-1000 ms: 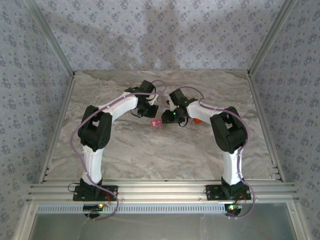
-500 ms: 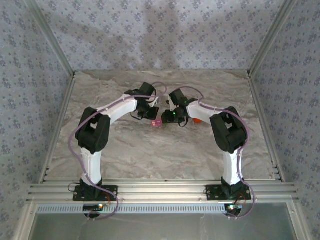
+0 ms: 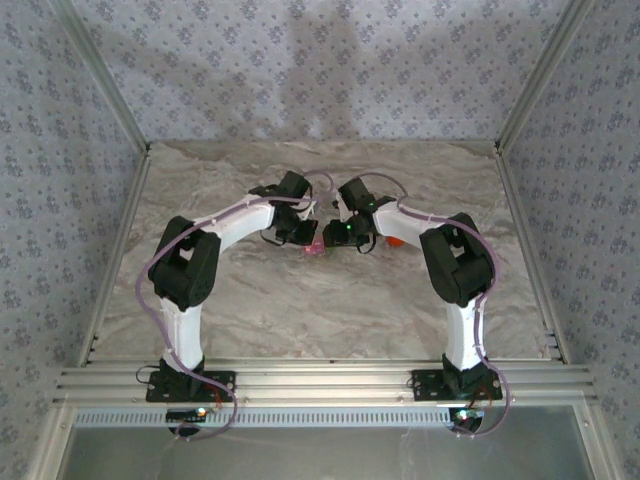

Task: Sort the pills into containers

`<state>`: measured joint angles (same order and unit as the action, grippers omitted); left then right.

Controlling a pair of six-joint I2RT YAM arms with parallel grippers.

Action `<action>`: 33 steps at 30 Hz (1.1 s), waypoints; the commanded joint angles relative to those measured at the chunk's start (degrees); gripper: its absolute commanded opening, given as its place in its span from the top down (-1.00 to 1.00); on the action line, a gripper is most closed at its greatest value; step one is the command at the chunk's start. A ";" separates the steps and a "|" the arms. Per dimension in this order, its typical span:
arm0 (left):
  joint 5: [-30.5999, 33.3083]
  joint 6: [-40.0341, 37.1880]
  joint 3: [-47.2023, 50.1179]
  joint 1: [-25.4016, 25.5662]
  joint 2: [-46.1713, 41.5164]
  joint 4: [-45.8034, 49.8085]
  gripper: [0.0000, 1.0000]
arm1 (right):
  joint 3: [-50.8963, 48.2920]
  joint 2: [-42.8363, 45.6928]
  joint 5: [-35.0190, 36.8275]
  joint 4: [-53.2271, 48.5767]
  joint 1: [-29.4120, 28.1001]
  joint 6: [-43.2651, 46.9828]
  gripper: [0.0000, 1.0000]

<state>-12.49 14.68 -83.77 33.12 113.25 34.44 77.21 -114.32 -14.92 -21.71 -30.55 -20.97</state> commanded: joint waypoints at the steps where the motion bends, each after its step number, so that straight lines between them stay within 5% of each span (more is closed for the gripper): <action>1: -0.89 0.48 0.56 0.22 -2.16 -0.33 1.00 | 0.57 -1.87 2.35 -3.40 -0.36 1.02 0.06; 33: -0.87 0.97 4.58 0.83 -0.13 -2.43 1.00 | 0.79 -2.09 2.34 -3.60 -0.30 1.04 0.07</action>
<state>-12.69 15.14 -80.29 33.15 113.25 31.66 77.54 -114.43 -14.83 -22.13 -30.52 -20.97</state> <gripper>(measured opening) 0.043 0.468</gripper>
